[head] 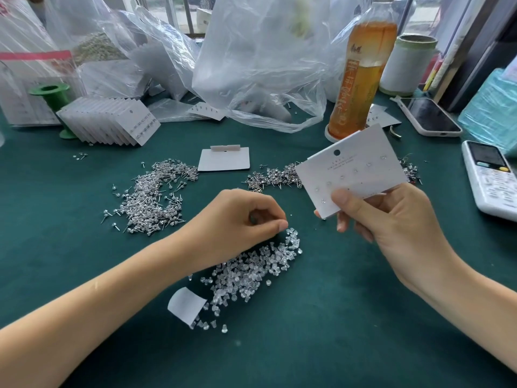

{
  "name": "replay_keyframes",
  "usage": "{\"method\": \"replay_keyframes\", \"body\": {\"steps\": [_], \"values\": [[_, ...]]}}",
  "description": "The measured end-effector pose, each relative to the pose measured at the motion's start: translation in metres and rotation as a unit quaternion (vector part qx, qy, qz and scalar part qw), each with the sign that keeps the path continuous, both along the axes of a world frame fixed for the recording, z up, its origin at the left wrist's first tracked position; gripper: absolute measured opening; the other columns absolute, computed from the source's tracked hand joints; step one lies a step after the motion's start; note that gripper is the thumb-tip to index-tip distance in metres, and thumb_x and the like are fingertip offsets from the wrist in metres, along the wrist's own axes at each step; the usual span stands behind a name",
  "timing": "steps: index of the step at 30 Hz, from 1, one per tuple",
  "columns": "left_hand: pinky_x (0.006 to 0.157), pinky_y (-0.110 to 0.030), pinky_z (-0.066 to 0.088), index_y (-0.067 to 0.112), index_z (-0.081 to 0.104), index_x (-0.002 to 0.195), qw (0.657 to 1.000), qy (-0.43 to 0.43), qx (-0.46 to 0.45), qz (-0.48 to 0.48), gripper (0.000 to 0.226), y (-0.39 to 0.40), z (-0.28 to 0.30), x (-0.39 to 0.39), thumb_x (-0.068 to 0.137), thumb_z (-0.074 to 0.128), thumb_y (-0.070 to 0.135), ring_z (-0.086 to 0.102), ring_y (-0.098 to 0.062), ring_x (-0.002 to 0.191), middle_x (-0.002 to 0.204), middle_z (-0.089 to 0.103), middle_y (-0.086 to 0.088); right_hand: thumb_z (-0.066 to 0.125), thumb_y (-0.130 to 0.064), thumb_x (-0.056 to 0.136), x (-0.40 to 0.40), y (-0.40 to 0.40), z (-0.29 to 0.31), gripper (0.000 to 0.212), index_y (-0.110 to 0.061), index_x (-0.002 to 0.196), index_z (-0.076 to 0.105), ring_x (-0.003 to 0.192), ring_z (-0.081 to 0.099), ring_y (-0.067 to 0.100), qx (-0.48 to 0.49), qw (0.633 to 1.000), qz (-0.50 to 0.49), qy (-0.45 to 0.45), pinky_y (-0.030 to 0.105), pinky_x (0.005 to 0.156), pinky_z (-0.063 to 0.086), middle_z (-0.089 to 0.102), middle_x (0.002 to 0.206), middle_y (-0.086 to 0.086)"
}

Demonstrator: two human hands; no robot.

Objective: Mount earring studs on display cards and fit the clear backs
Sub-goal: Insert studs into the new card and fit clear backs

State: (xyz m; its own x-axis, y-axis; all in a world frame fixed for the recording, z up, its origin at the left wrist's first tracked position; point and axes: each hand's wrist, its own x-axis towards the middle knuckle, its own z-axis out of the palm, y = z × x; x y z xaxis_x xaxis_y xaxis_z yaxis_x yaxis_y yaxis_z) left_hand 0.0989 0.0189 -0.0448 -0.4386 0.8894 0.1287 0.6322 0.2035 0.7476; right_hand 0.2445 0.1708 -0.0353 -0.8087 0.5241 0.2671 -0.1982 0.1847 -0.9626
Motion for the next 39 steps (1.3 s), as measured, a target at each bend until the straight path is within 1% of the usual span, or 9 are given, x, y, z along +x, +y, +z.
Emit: {"method": "replay_keyframes", "body": {"steps": [5, 12, 22, 26, 29, 31, 33, 36, 39], "values": [[0.062, -0.009, 0.04, 0.024, 0.071, 0.081, 0.998, 0.061, 0.003, -0.008, 0.009, 0.001, -0.003, 0.0, 0.081, 0.072, 0.015, 0.054, -0.002, 0.065, 0.073, 0.065, 0.014, 0.065, -0.008, 0.082, -0.001, -0.001, -0.003, 0.006, -0.008, 0.088, 0.067, 0.038, 0.05, 0.002, 0.031, 0.999, -0.007, -0.007, 0.005, 0.046, 0.035, 0.063, 0.051, -0.005], [0.062, -0.009, 0.04, 0.022, 0.073, 0.083, 0.995, 0.098, -0.005, -0.023, 0.012, 0.001, -0.002, 0.0, 0.081, 0.072, 0.01, 0.055, -0.005, 0.068, 0.079, 0.065, 0.009, 0.065, -0.006, 0.084, -0.001, -0.001, -0.005, 0.004, -0.008, 0.087, 0.067, 0.038, 0.049, 0.002, 0.045, 0.999, -0.009, -0.012, 0.005, 0.047, 0.036, 0.062, 0.049, -0.004], [0.062, -0.009, 0.039, 0.018, 0.072, 0.083, 0.992, 0.121, 0.012, -0.014, 0.003, 0.006, -0.006, 0.003, 0.082, 0.072, 0.016, 0.054, -0.008, 0.067, 0.078, 0.064, 0.004, 0.066, -0.014, 0.079, -0.001, -0.005, -0.006, 0.002, -0.014, 0.077, 0.065, 0.038, 0.049, 0.001, 0.045, 0.999, -0.001, -0.007, 0.004, 0.047, 0.035, 0.061, 0.049, -0.005], [0.059, -0.006, 0.037, 0.017, 0.072, 0.082, 0.996, 0.083, 0.024, 0.009, 0.002, 0.007, -0.007, 0.002, 0.082, 0.071, 0.016, 0.053, -0.002, 0.061, 0.074, 0.066, 0.007, 0.069, -0.031, 0.075, 0.002, -0.006, -0.01, 0.013, -0.028, 0.065, 0.062, 0.045, 0.053, 0.008, 0.159, 0.986, -0.042, -0.005, 0.009, 0.049, 0.04, 0.064, 0.056, -0.003], [0.056, -0.01, 0.042, 0.018, 0.073, 0.084, 0.997, -0.042, 0.039, 0.047, 0.003, 0.006, -0.001, -0.005, 0.082, 0.07, 0.017, 0.055, 0.001, 0.058, 0.072, 0.07, 0.003, 0.069, -0.025, 0.086, 0.006, -0.001, -0.013, 0.018, -0.014, 0.071, 0.065, 0.048, 0.05, 0.024, 0.382, 0.922, -0.034, 0.043, 0.025, 0.048, 0.042, 0.056, 0.055, 0.006], [0.062, -0.013, 0.046, 0.02, 0.071, 0.077, 0.987, -0.12, 0.061, 0.083, 0.006, 0.006, 0.004, -0.009, 0.082, 0.07, 0.017, 0.058, -0.002, 0.061, 0.067, 0.069, 0.006, 0.061, -0.003, 0.085, 0.007, 0.002, -0.014, 0.014, -0.001, 0.073, 0.067, 0.052, 0.055, 0.023, 0.497, 0.864, 0.012, 0.075, 0.029, 0.048, 0.046, 0.062, 0.062, 0.008], [0.063, -0.012, 0.046, 0.02, 0.07, 0.073, 0.978, -0.179, 0.062, 0.092, 0.009, 0.005, 0.01, -0.008, 0.082, 0.069, 0.019, 0.056, -0.001, 0.059, 0.062, 0.065, 0.01, 0.061, 0.013, 0.076, 0.007, 0.005, -0.013, 0.014, 0.001, 0.072, 0.069, 0.054, 0.058, 0.029, 0.591, 0.801, 0.027, 0.09, 0.031, 0.046, 0.048, 0.066, 0.066, 0.01], [0.065, -0.011, 0.047, 0.019, 0.07, 0.075, 0.973, -0.227, 0.04, 0.022, 0.009, 0.004, 0.016, 0.001, 0.083, 0.068, 0.017, 0.058, -0.003, 0.064, 0.067, 0.066, 0.008, 0.061, 0.013, 0.078, 0.006, 0.005, -0.012, 0.019, -0.001, 0.067, 0.068, 0.054, 0.056, 0.028, 0.673, 0.732, 0.022, 0.107, 0.031, 0.045, 0.047, 0.068, 0.07, 0.008], [0.068, -0.016, 0.048, 0.011, 0.069, 0.079, 0.97, -0.238, 0.028, -0.033, 0.003, 0.002, 0.018, 0.011, 0.082, 0.069, 0.013, 0.059, -0.008, 0.07, 0.074, 0.067, 0.0, 0.059, 0.009, 0.082, 0.006, 0.006, -0.011, 0.023, -0.004, 0.065, 0.068, 0.053, 0.056, 0.027, 0.702, 0.703, 0.023, 0.113, 0.031, 0.045, 0.047, 0.068, 0.069, 0.007]]}}
